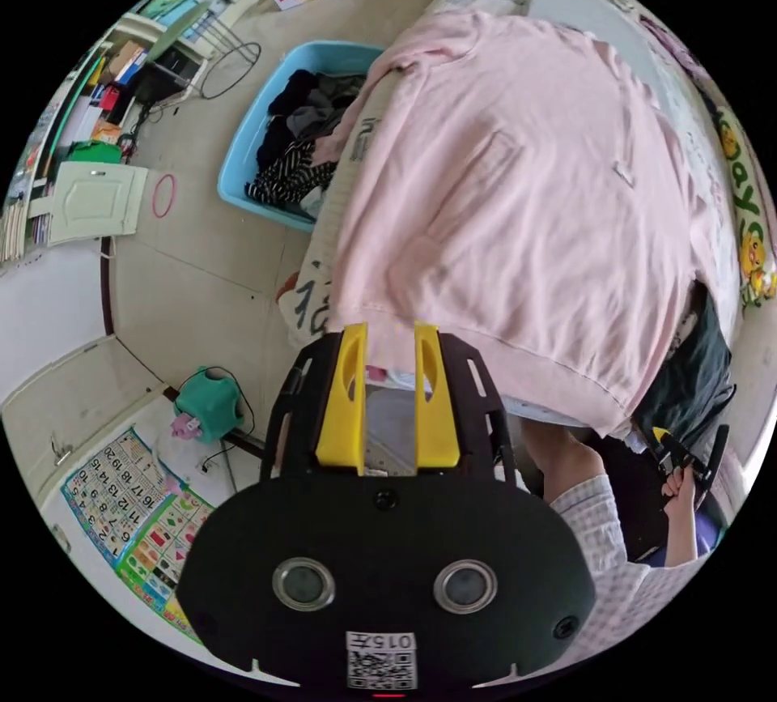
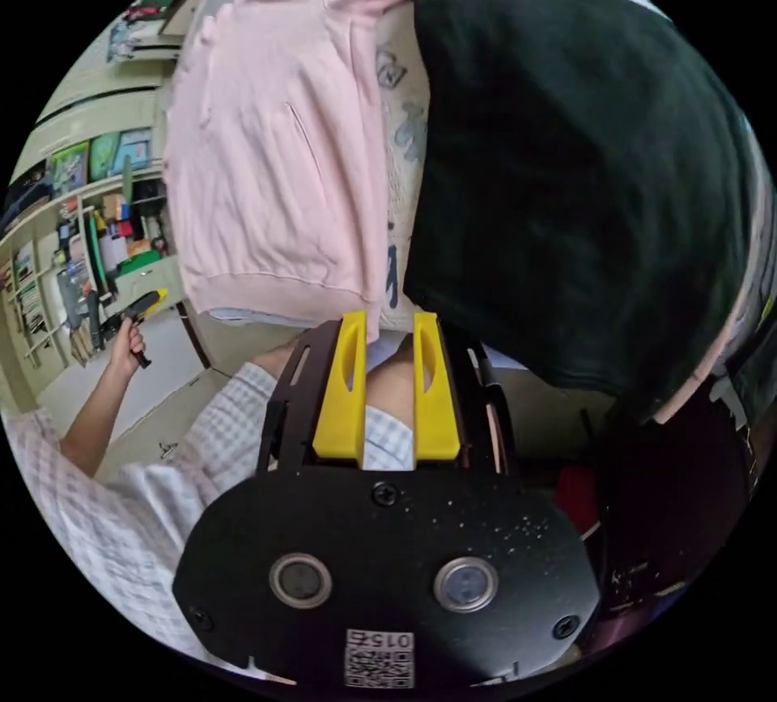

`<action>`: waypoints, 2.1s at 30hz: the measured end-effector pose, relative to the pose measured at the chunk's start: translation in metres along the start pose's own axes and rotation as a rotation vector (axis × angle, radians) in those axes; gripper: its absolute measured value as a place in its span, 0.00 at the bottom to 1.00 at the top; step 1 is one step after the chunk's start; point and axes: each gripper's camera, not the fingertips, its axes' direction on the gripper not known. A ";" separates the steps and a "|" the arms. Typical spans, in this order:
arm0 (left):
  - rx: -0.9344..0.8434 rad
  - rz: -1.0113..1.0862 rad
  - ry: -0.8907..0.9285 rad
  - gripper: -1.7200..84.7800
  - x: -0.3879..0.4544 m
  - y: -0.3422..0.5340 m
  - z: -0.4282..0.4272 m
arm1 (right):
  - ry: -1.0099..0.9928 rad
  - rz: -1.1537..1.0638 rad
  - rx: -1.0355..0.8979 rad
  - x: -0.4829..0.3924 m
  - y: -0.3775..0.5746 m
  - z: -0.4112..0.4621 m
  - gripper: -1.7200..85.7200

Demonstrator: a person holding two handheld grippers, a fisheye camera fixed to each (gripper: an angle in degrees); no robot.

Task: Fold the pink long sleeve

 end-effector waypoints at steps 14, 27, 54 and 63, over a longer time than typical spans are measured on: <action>0.082 0.950 0.642 0.13 0.613 -0.051 -0.134 | -0.191 0.318 0.576 0.261 -0.034 -0.273 0.13; -0.199 1.152 0.245 0.16 0.877 0.011 -0.082 | -0.422 0.356 0.391 0.313 -0.075 -0.228 0.11; 0.459 0.662 0.980 0.02 0.296 0.035 -0.134 | -0.385 -0.474 0.783 -0.081 0.048 -0.188 0.02; 0.417 0.360 0.808 0.02 -0.012 0.076 -0.019 | -0.441 -0.687 0.399 -0.290 0.036 0.020 0.02</action>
